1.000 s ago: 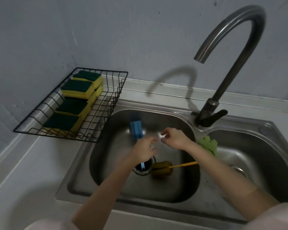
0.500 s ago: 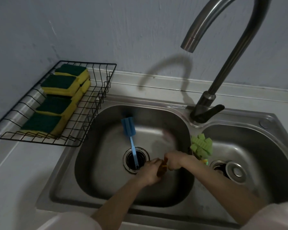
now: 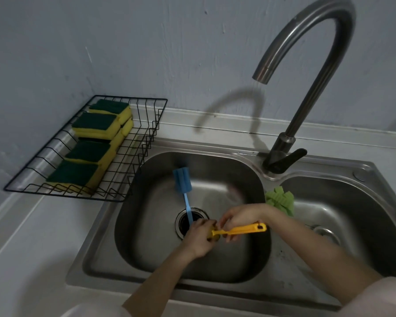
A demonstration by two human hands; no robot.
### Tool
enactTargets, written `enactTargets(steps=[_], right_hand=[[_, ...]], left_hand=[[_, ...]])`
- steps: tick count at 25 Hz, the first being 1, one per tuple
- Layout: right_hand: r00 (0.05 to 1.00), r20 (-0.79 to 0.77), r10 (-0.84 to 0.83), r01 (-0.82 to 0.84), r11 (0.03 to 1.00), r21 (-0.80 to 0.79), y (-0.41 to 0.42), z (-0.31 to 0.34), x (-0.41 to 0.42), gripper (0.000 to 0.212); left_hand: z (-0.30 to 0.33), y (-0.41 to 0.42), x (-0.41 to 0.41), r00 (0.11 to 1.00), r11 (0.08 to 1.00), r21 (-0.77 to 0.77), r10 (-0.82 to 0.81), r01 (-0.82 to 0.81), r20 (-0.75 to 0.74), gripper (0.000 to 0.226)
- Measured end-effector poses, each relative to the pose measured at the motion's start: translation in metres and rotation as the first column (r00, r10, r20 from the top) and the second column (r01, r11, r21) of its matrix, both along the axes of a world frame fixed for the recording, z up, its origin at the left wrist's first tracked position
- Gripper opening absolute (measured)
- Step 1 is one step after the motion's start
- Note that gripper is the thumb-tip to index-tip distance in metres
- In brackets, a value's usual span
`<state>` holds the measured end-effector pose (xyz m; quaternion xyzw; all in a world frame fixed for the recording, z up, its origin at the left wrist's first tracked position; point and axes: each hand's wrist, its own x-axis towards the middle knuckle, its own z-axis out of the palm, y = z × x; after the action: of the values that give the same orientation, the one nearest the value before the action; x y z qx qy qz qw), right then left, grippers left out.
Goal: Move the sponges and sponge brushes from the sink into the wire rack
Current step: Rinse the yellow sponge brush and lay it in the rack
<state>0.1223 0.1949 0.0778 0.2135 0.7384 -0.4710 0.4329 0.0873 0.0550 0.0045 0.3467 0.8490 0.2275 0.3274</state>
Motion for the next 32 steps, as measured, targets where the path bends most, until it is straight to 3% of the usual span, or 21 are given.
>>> enactTargets(steps=[5,8,14,21,23,27,32], right_hand=[[0.976,-0.064,-0.21,0.192,0.957,-0.217,0.003,0.033,0.0,0.023],[0.926,-0.193,-0.324,0.256,0.916,-0.309,0.003,0.055,-0.001,0.024],[0.784,-0.489,-0.383,0.319,0.924,-0.212,-0.007,0.086,-0.009,0.025],[0.519,-0.779,-0.351,0.44,0.891,-0.108,-0.029,0.151,-0.034,0.022],[0.467,-0.818,-0.336,0.465,0.88,-0.096,-0.034,0.163,-0.043,0.025],[0.362,-0.827,-0.429,0.482,0.846,-0.228,-0.045,0.179,-0.067,0.02],[0.341,-0.821,-0.458,0.461,0.843,-0.278,-0.057,0.179,-0.106,0.02]], left_hand=[[0.022,-0.005,-0.015,0.993,0.98,0.168,0.111,-0.105,-0.028,0.045],[0.044,-0.004,-0.025,0.988,0.958,0.261,0.136,-0.114,-0.067,0.033],[0.077,-0.004,-0.048,0.964,0.911,0.381,0.226,-0.158,-0.14,0.045],[0.126,-0.014,-0.063,0.945,0.812,0.568,0.277,-0.133,-0.174,0.048],[0.142,-0.021,-0.072,0.938,0.797,0.596,0.276,-0.1,-0.211,0.048],[0.17,-0.043,-0.103,0.873,0.805,0.592,0.318,-0.042,-0.371,0.05],[0.179,-0.067,-0.152,0.814,0.841,0.524,0.395,-0.133,-0.426,0.049]])
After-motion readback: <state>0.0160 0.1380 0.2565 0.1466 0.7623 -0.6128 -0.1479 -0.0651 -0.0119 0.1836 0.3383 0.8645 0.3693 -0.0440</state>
